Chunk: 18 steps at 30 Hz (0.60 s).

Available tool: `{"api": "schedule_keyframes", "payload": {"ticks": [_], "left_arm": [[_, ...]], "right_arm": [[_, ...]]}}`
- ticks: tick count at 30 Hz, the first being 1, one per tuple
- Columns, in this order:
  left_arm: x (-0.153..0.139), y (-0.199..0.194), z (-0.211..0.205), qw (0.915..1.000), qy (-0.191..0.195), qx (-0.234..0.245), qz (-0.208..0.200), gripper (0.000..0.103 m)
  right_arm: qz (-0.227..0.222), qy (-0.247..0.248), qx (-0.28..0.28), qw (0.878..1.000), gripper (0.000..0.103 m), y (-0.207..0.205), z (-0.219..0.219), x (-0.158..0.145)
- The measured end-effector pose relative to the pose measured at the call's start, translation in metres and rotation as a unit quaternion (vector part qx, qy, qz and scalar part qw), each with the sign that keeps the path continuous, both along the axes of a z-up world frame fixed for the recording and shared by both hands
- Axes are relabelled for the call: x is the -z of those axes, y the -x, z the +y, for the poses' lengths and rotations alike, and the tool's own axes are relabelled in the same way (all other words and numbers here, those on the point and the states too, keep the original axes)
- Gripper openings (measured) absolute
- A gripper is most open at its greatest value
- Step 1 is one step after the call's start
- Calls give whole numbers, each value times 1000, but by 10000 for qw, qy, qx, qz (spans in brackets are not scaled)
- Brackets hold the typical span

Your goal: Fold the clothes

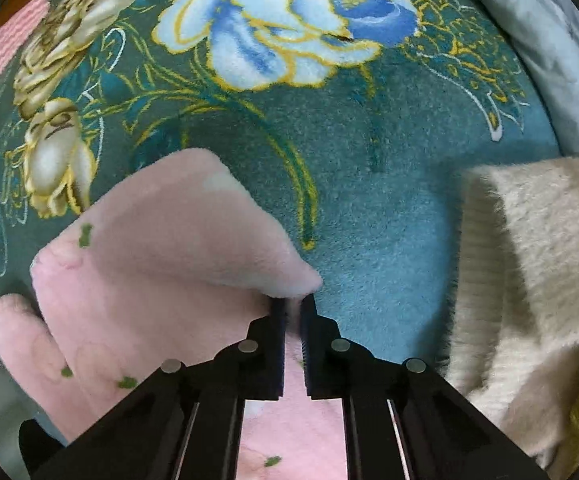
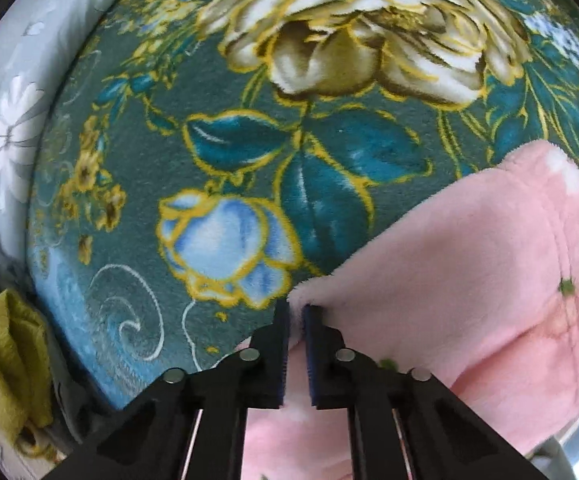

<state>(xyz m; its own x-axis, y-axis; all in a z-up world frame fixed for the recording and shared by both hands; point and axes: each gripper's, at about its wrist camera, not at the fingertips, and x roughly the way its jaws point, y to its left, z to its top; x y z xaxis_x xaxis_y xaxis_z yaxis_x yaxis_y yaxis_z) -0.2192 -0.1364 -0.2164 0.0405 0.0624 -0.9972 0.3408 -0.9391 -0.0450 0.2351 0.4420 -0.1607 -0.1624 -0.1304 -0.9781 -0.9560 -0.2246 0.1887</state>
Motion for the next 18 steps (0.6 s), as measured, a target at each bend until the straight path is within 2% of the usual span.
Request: {"api": "schedule_keyframes", "payload": {"ticks": [2, 5, 8, 10, 14, 16, 18], "left_arm": [[-3, -6, -5, 9997, -140, 137, 171, 5], [-12, -24, -25, 9952, -715, 227, 627, 5], [-27, -46, -57, 9836, -1436, 159, 1077, 5], [-42, -60, -76, 9719, -1865, 257, 1415, 5], [-75, -69, -92, 9568, -2155, 420, 1908, 5], [-89, -55, -85, 9511, -2178, 473, 2139, 5], [-99, -43, -81, 9510, -2090, 528, 2216, 5]], "right_arm": [[347, -97, -125, 9993, 5, -11, -5, -9], [889, -315, -337, 9950, 4, -27, -14, -29], [1382, -667, -650, 9860, 4, -41, -12, -56], [1737, -766, -755, 9789, 4, -44, -10, -75], [2198, -1015, -934, 9657, 4, -37, -10, -111], [2276, -1050, -1027, 9626, 4, -21, -9, -117], [2231, -1091, -1103, 9624, 4, 4, -9, -117]]}}
